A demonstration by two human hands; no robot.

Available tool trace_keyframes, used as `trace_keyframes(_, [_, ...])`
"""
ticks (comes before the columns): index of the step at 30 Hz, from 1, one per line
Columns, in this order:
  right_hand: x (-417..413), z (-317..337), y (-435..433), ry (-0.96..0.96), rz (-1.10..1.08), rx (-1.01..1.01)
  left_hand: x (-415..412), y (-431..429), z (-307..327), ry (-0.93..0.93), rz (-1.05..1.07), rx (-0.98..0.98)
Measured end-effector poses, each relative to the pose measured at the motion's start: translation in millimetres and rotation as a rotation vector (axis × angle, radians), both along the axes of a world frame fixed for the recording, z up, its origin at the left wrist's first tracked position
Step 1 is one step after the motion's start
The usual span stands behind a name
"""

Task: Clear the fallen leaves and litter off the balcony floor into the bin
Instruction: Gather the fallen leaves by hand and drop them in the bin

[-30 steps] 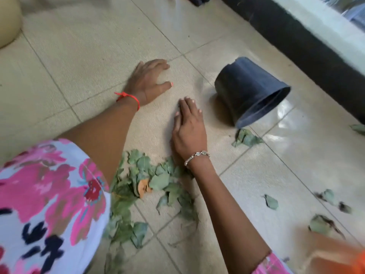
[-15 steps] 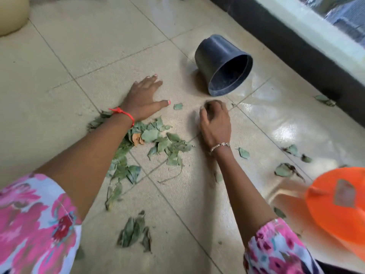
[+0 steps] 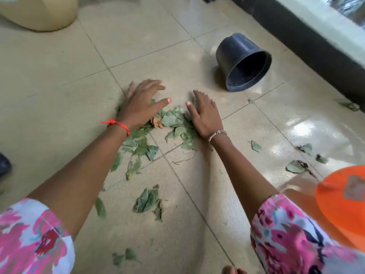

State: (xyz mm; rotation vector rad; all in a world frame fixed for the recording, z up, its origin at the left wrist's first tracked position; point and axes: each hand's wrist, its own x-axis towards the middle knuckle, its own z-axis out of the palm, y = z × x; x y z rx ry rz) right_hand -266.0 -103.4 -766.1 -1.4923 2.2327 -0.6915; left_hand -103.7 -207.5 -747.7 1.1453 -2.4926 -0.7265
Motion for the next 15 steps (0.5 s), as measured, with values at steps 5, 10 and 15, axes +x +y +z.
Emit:
trace_keyframes(5, [31.9, 3.2, -7.1, -0.228, 0.189, -0.078, 53.1, 4.3, -11.1, -0.062, 0.204, -0.104])
trace_keyframes(10, [51.9, -5.1, -22.5, -0.070, 0.260, 0.013, 67.3, 18.6, -19.0, 0.072, 0.186, 0.152])
trace_keyframes(15, [67.1, 0.5, -37.3, -0.231, 0.249, -0.119, 69.7, 19.8, -18.1, 0.533, 0.275, 0.374])
